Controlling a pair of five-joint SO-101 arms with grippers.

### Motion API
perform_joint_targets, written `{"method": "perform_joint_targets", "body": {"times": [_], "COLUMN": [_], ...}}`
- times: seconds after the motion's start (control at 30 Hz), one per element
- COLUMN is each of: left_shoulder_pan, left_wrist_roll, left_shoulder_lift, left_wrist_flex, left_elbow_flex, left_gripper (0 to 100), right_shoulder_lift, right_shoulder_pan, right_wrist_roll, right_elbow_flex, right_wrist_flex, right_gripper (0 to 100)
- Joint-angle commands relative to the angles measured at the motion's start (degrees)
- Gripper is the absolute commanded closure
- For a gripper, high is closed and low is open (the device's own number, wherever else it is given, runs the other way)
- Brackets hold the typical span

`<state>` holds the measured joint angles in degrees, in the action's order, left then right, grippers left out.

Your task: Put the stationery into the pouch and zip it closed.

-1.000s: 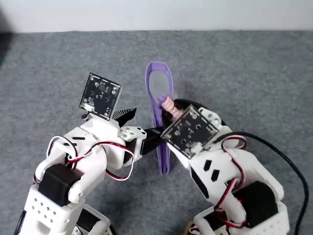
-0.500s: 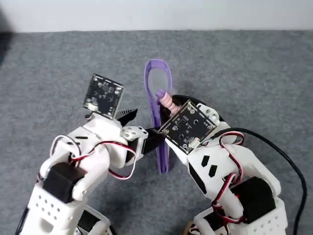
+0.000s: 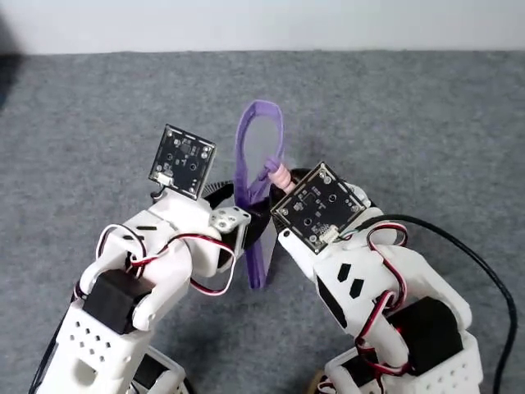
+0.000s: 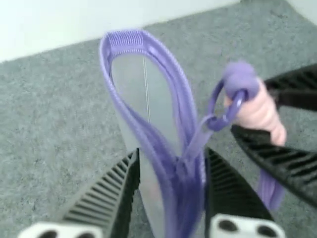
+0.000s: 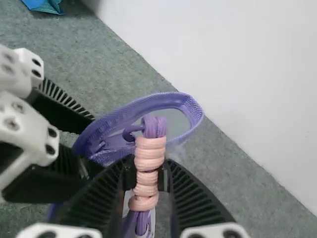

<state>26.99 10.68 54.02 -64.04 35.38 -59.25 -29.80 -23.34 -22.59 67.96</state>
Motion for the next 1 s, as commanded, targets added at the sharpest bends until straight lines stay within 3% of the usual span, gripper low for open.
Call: {"method": "perform_joint_targets", "body": {"times": [0.0, 0.57, 0.7, 0.97], "left_shoulder_pan": [-0.1, 0.4, 0.4, 0.4], "left_wrist_roll": [0.3, 0.2, 0.2, 0.4], "left_shoulder_lift": [-0.1, 0.1, 0.1, 0.2], "left_wrist_flex": [3.1, 3.0, 1.8, -1.6], "left_elbow_flex": [-0.2, 2.2, 1.9, 1.8], "left_gripper": [84, 93, 99, 99], "right_shoulder_lift": [-0.5, 0.2, 0.2, 0.2], "right_shoulder_pan": [-0.2, 3.4, 6.3, 12.6], "right_wrist_roll": [0.9, 0.8, 0.6, 0.6], "right_elbow_flex": [2.2, 1.7, -2.1, -12.1], "right_wrist_flex": [0.1, -8.0, -15.3, -28.5], "right_gripper": [99.2, 99.2, 99.2, 99.2]}}
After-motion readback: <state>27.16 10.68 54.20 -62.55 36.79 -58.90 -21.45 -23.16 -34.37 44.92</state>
